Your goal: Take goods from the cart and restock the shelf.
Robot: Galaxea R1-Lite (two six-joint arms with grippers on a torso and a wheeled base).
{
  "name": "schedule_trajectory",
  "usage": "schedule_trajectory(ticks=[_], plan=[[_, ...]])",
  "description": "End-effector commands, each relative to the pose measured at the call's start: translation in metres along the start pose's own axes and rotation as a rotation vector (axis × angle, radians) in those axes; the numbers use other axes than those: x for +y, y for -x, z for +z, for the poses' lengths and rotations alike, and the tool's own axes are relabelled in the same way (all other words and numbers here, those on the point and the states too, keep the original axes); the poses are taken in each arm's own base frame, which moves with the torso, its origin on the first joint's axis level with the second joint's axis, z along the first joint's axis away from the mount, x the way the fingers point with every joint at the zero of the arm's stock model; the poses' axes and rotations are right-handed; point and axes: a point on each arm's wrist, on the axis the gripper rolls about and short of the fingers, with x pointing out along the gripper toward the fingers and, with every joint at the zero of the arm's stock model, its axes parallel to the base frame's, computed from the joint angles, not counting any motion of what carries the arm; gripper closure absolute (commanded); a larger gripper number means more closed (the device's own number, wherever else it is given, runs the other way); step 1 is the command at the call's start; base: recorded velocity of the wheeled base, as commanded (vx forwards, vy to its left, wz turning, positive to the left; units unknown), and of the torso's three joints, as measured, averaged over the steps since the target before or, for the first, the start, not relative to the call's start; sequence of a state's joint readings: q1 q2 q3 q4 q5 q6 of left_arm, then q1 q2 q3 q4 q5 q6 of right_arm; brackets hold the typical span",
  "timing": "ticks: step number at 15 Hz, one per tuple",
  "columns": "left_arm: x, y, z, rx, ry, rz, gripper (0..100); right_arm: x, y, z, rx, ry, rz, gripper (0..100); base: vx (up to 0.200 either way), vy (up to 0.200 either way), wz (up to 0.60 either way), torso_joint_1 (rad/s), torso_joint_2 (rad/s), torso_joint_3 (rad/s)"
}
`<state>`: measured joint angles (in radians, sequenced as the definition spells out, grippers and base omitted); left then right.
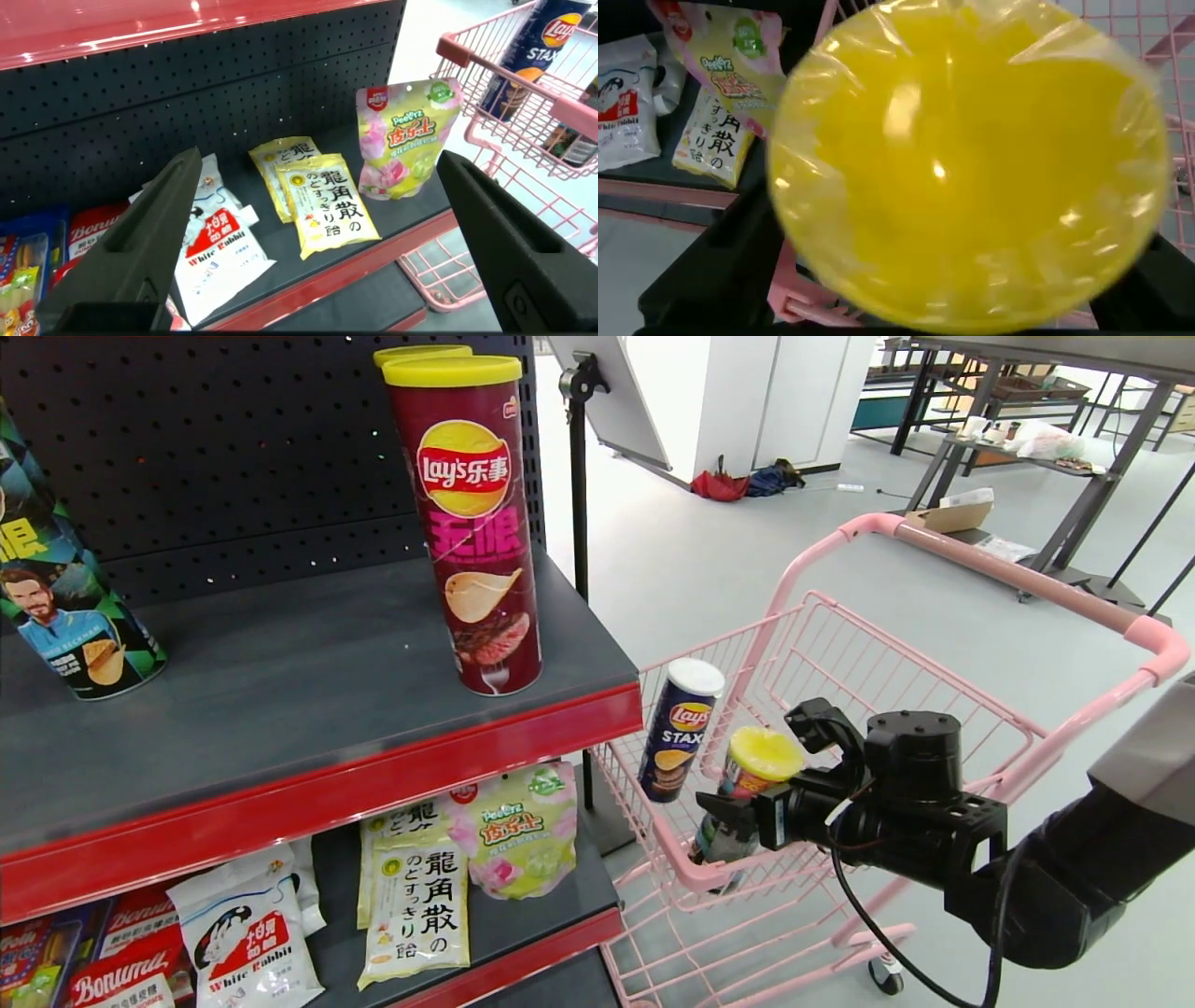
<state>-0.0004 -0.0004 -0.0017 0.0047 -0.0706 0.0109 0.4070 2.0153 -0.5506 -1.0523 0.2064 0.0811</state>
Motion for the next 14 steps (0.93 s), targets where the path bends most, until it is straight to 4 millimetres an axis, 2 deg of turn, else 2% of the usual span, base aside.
schedule_trajectory(ticks=[1,10,11,14], plan=[[0.000,0.000,0.000,0.001,0.000,0.000,0,0.001,-0.003,-0.001,0.006,0.001,0.005,0,0.000,0.000,0.00,0.000,0.00,0.000],[0.000,0.000,0.000,0.000,-0.009,-0.001,0,-0.001,-0.014,-0.003,0.010,-0.006,0.002,0,0.000,0.000,0.00,0.000,0.00,0.000],[0.000,0.000,0.000,0.000,-0.009,-0.001,0,-0.003,-0.015,-0.004,0.012,-0.009,-0.004,100,0.000,0.000,0.00,0.000,0.00,0.000],[0.000,0.000,0.000,0.000,-0.011,-0.001,0,-0.006,-0.015,-0.003,0.005,-0.010,-0.010,100,0.000,0.000,0.00,0.000,0.00,0.000]])
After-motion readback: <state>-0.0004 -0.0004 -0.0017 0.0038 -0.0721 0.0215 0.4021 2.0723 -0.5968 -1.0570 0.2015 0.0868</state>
